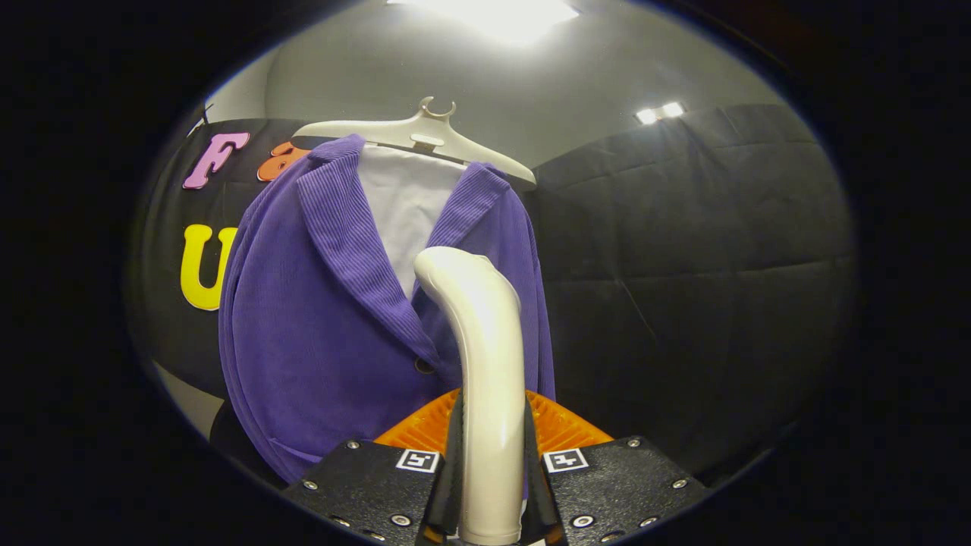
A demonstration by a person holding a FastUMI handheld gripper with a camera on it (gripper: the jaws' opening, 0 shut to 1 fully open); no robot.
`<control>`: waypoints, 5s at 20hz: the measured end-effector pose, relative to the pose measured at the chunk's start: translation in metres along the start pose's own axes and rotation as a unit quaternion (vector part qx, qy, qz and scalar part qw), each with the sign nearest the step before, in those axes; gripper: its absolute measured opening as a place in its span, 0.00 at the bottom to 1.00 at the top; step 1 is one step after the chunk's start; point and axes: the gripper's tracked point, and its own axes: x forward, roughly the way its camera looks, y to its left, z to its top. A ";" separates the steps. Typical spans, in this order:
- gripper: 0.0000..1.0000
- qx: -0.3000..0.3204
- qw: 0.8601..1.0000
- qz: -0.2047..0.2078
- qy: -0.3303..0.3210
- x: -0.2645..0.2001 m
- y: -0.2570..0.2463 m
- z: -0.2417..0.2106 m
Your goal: Iron the clothes twice with a garment steamer, once on the left side and once on the right side.
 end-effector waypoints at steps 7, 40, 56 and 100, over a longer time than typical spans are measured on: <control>0.36 0.012 0.999 -0.008 0.030 -0.011 -0.010 -0.049; 0.36 -0.008 0.978 0.015 0.207 -0.087 -0.022 -0.283; 0.36 -0.012 0.992 0.063 0.107 -0.253 -0.025 -0.136; 0.35 0.011 0.984 0.178 -0.022 -0.546 0.066 -0.015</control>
